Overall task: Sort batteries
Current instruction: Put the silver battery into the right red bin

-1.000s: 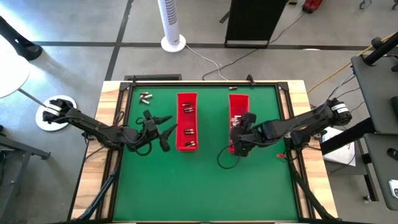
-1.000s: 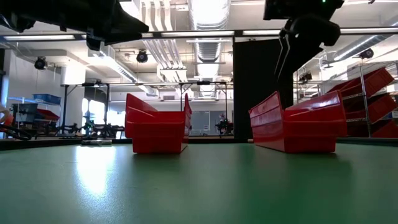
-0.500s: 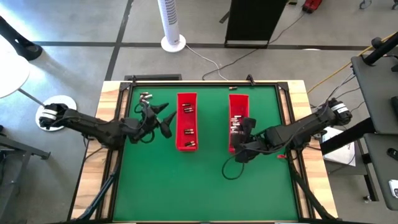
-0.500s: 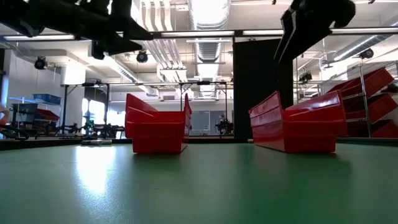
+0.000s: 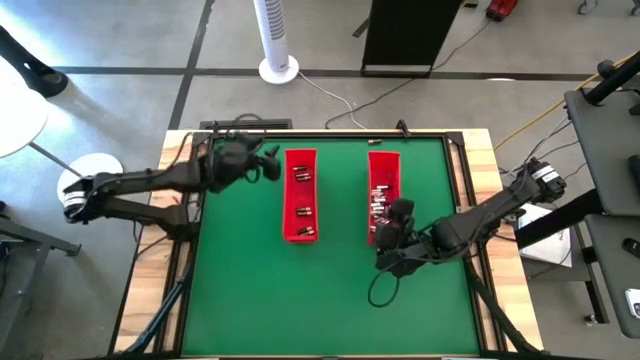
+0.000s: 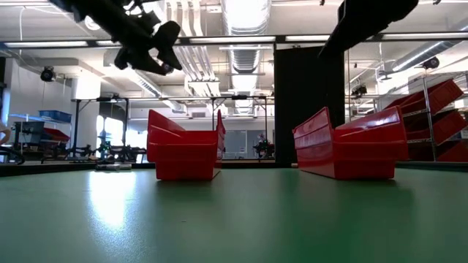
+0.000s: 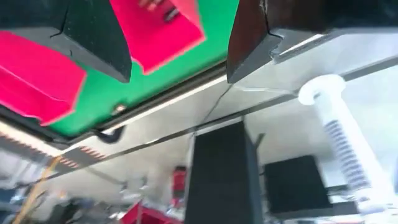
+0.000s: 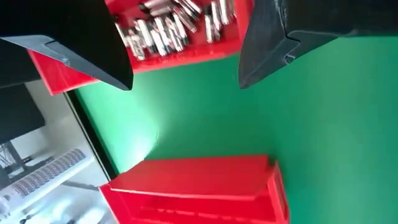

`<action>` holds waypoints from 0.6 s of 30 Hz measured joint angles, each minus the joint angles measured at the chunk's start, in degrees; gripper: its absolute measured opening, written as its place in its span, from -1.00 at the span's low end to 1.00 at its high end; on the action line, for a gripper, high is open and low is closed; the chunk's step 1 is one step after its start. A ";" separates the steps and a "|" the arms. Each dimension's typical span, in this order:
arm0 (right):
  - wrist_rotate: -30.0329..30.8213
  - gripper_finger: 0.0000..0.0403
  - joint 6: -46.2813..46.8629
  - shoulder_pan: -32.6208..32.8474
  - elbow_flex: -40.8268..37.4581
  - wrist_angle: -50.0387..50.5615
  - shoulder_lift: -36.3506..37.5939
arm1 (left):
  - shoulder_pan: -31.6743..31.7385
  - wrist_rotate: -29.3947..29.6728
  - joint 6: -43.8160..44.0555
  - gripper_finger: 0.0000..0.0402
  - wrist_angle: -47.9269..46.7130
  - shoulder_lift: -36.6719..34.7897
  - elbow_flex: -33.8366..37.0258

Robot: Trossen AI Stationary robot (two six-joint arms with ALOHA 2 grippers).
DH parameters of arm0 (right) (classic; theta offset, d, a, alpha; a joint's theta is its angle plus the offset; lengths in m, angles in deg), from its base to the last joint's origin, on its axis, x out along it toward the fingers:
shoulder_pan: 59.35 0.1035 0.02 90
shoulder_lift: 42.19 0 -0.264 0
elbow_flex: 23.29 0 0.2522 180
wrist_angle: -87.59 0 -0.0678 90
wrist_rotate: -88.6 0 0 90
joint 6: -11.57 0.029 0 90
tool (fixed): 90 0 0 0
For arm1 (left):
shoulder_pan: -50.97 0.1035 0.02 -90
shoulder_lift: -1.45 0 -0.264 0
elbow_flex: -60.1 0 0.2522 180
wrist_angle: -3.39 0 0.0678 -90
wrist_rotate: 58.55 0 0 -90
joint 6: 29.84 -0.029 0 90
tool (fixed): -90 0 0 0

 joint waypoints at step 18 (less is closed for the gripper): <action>0.52 0.35 -2.38 -1.90 -3.50 -8.28 -0.07 | 21.53 -6.93 15.91 0.20 -48.09 17.43 -25.54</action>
